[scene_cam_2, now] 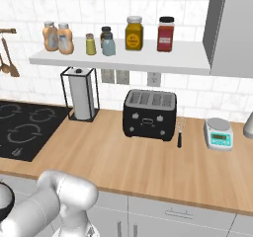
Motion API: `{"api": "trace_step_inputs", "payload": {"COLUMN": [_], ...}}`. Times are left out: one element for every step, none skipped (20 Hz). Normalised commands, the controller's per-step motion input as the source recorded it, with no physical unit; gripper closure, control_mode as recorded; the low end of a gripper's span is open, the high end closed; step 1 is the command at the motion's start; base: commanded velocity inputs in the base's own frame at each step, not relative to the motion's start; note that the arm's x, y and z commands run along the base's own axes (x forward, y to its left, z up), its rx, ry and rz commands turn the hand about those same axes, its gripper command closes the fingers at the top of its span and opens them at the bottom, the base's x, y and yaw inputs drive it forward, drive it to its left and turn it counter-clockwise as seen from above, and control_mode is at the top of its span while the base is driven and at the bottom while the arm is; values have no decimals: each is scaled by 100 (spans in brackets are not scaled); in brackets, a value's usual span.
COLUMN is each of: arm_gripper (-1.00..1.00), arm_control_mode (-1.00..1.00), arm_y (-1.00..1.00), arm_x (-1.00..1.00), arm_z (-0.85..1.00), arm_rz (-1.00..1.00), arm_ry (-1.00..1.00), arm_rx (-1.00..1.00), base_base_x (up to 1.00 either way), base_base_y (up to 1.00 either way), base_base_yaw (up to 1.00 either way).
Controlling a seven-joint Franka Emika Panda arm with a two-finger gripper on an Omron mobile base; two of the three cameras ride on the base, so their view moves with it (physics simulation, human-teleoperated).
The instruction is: Put the shaker and condiment bottle from the counter next to their counterparts in the cabinet.
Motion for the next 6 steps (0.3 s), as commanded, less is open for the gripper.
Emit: {"api": "trace_step_inputs", "payload": {"arm_gripper": [-100, -100, -100, -100, -100, -100], "arm_control_mode": [-100, -100, -100, -100, -100, -100], "arm_y": [0, 3, 4, 6, 6, 11], "arm_x": [-81, -78, -76, -76, -74, -74], "arm_z": [-19, -20, -19, -22, -19, -21], "arm_rz": [3, 1, 1, 0, 0, 0], "arm_ry": [0, 0, 0, 0, 0, 0], "arm_rx": [0, 0, 0, 0, 0, 0], "base_base_x": [0, 0, 0, 0, 0, 0], "base_base_y": [0, 0, 0, 0, 0, 0], "base_base_yaw": [0, 0, 0, 0, 0, 0]}}
